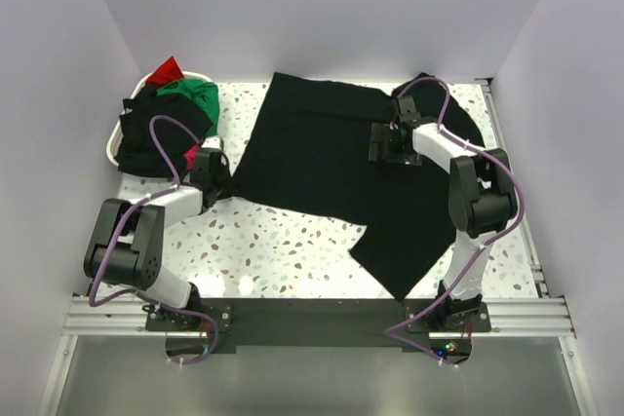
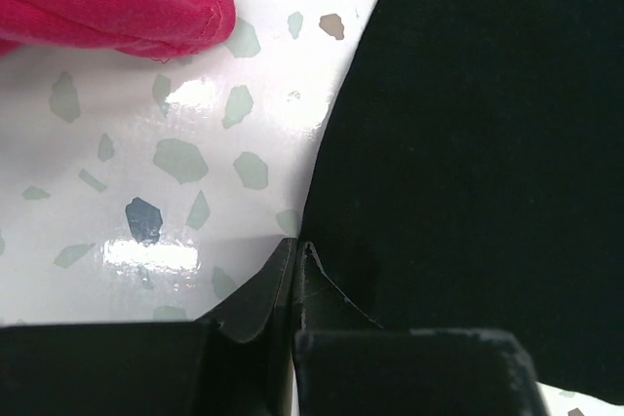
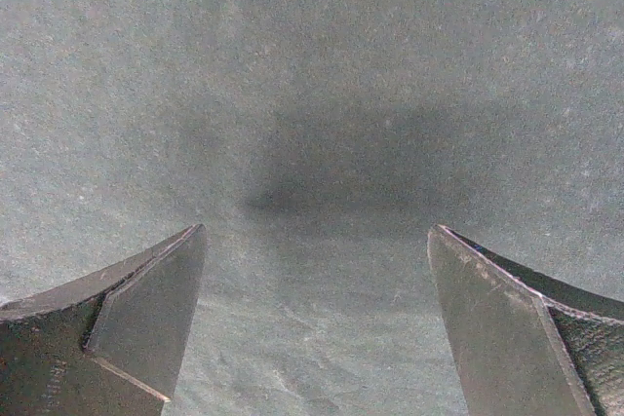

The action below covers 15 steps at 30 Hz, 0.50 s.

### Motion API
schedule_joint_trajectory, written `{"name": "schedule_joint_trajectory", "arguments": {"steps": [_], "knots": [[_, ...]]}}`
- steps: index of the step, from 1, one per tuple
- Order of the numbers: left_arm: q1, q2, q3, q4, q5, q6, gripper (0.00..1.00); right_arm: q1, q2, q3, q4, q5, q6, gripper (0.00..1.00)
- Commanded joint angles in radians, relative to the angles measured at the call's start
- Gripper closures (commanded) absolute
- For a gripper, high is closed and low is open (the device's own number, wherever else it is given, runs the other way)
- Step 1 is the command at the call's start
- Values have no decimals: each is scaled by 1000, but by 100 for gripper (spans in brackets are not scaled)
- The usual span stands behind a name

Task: Fold and stack the t-shirts
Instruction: Fold the tshirt

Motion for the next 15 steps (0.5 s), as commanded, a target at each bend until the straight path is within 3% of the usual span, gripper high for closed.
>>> {"name": "schedule_joint_trajectory", "arguments": {"steps": [1, 15], "knots": [[3, -10, 1, -9, 33, 1, 100, -1, -49, -5, 22, 6, -7, 2], [18, -89, 36, 31, 4, 7, 100, 0, 123, 100, -38, 23, -6, 2]]}}
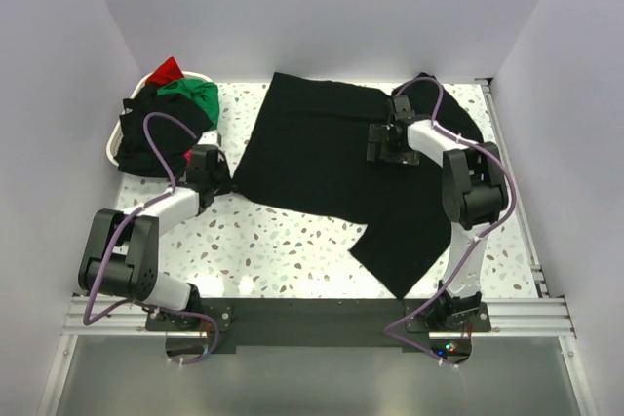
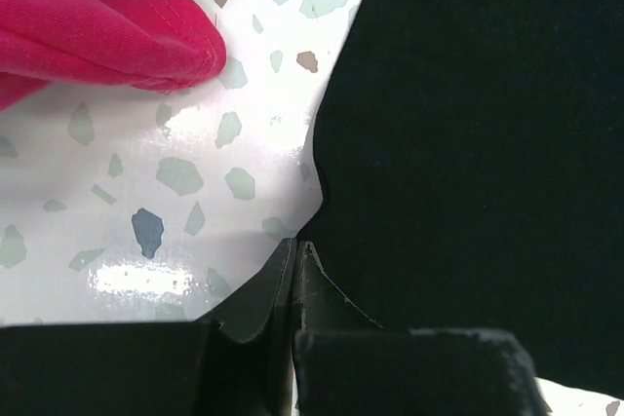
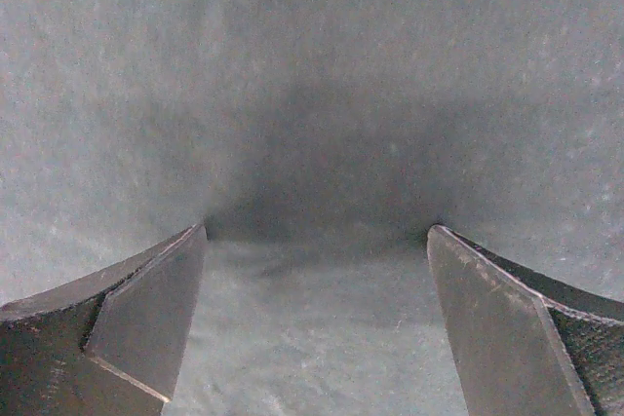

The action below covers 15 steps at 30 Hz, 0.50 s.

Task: Fold and stack the t-shirts
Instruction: Fold the tshirt

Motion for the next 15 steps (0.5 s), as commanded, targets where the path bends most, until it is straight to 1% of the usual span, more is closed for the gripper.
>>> {"name": "schedule_joint_trajectory", "arguments": {"steps": [1, 8, 15], "knots": [[18, -9, 34, 41, -3, 7, 100, -1, 55, 62, -16, 12, -4, 2], [49, 30, 71, 61, -2, 6, 100, -3, 139, 163, -50, 14, 1, 2], [63, 114, 143, 76, 20, 12, 100, -3, 244, 323, -91, 20, 5, 2]]}}
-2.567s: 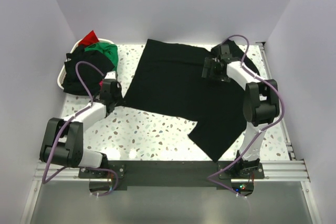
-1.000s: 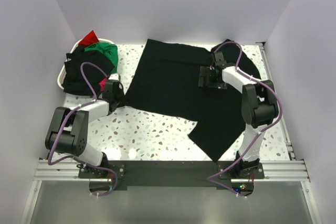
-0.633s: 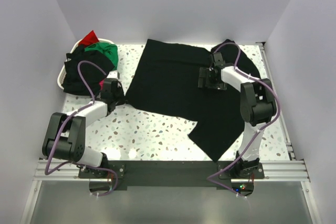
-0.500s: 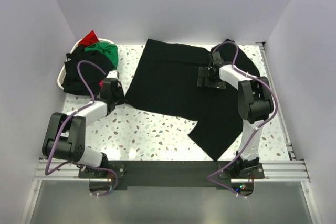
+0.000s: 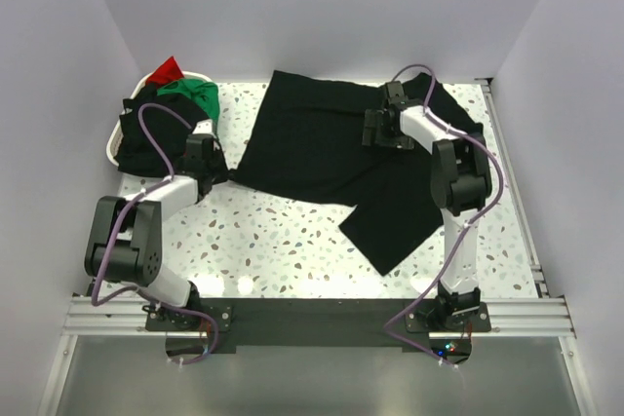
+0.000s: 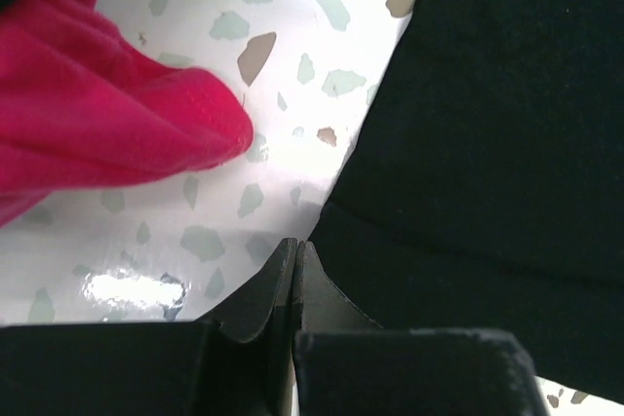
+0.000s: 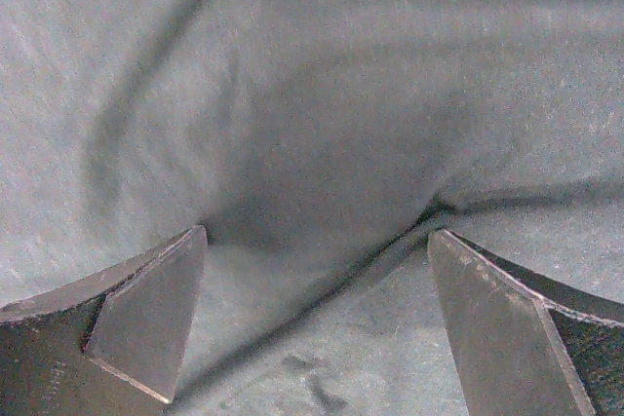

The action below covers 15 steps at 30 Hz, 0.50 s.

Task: Fold and stack the t-shirts
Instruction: Fold the tshirt

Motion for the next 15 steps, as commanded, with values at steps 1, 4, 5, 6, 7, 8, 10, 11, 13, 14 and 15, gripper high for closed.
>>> {"name": "schedule_joint_trajectory", "arguments": {"steps": [1, 4, 5, 6, 7, 8, 10, 11, 13, 14, 15], "knots": [[13, 48, 75, 63, 15, 12, 100, -1, 98, 77, -32, -15, 5, 2], [16, 93, 112, 70, 28, 10, 100, -2, 155, 162, -63, -18, 5, 2], [18, 112, 123, 70, 31, 13, 100, -1, 167, 201, -72, -18, 5, 2], [18, 122, 141, 70, 35, 13, 100, -2, 178, 221, -80, -12, 5, 2], [18, 128, 152, 72, 38, 13, 100, -2, 192, 241, -98, -7, 5, 2], [18, 142, 160, 72, 40, 12, 100, -1, 192, 272, -106, -4, 4, 2], [18, 151, 177, 76, 49, 10, 100, -1, 179, 286, -110, 8, -2, 2], [18, 159, 181, 80, 54, 12, 100, -1, 144, 278, -107, 8, -4, 2], [18, 165, 186, 86, 60, 13, 100, 1, 89, 248, -83, 2, -7, 2], [18, 165, 184, 89, 63, 13, 100, 5, 24, 193, -71, 1, -5, 2], [18, 165, 184, 92, 69, 13, 100, 7, -23, 158, -58, 4, -4, 2]]}}
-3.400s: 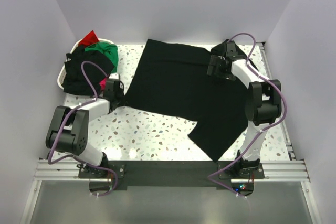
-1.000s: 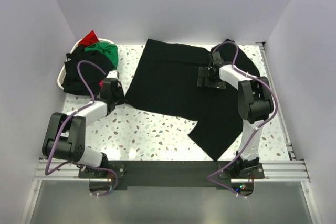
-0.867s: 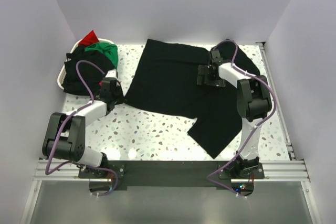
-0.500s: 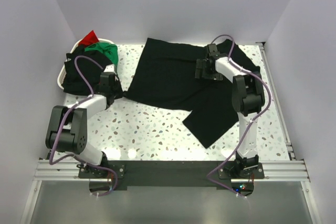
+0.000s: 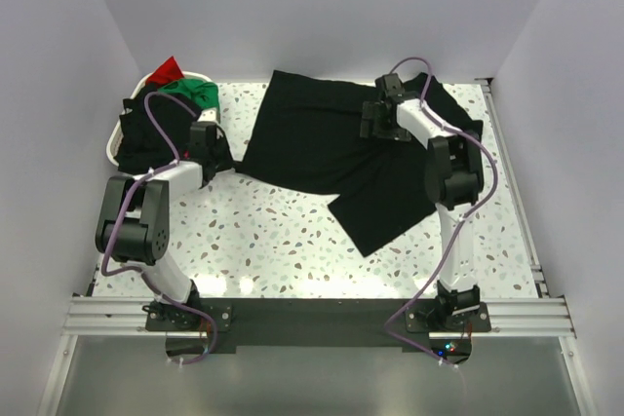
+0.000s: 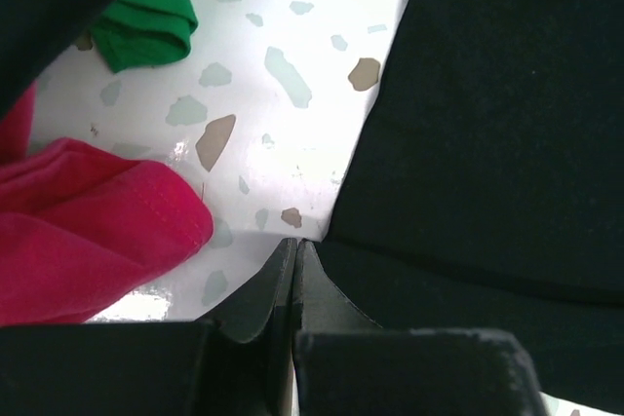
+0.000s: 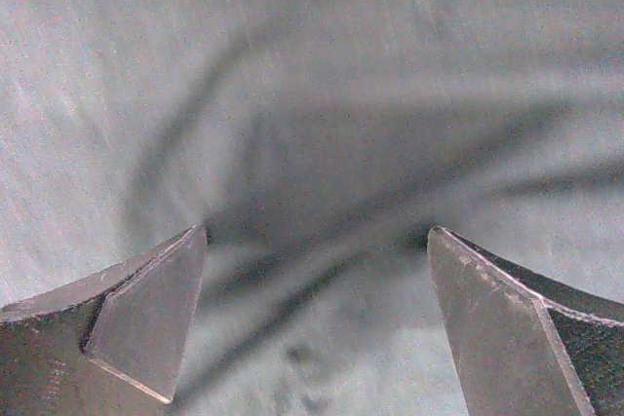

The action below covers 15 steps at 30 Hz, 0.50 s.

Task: Fold and stack the t-shirts
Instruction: Fold the tshirt

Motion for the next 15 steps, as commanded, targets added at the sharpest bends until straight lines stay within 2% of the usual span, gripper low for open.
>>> {"name": "schedule_joint_trajectory", "arguments": {"steps": [1, 6, 8, 11, 15], "knots": [[10, 7, 40, 66, 26, 13, 100, 14, -193, -103, 22, -6, -1, 2], [10, -13, 35, 87, 51, 12, 100, 103, -485, -443, 90, 37, 36, 3], [10, -28, 24, 98, 52, 11, 100, 164, -546, -585, 121, 51, 62, 5], [10, -56, 12, 102, 61, 13, 100, 237, -613, -710, 101, 97, 96, 8], [10, -94, -18, 112, 67, 15, 100, 405, -688, -819, 68, 188, 195, 10]]}}
